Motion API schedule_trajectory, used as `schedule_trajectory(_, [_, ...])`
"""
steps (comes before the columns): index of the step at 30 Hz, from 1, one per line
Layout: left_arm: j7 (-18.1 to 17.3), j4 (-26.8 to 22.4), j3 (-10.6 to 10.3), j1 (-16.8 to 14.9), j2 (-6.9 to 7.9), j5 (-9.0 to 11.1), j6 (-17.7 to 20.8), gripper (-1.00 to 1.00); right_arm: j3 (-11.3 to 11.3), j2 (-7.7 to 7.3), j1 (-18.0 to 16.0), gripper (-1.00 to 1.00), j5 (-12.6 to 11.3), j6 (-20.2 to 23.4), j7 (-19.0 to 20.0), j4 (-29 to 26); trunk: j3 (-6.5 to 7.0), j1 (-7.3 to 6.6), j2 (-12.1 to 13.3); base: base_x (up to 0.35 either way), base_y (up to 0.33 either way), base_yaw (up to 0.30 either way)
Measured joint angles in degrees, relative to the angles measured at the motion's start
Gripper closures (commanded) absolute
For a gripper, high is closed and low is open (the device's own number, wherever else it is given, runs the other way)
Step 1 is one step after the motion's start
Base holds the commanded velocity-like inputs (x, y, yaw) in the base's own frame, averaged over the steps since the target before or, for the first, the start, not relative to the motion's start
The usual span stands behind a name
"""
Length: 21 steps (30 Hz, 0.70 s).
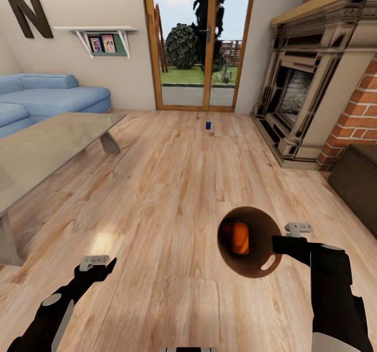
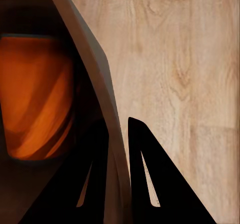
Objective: Put the three can of soda from the living room inside the tash can in the kitchen.
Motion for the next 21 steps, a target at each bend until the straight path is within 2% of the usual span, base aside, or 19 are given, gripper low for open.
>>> schedule_trajectory(14, [0.2, 0.2, 0.0, 0.0, -0.43, -0.1, -0.6, -1.00, 0.1, 0.08, 0.1, 1.00, -0.1, 0.0, 0.1, 0.0, 0.64, 0.00, 0.0, 0.307, -0.092, -0.003])
schedule_trajectory(21, [1.1, 3.2, 0.0, -0.1, -0.44, 0.2, -0.8, -1.00, 0.1, 0.09, 0.1, 1.00, -0.1, 0.0, 0.1, 0.0, 0.93, 0.00, 0.0, 0.306, -0.099, 0.000])
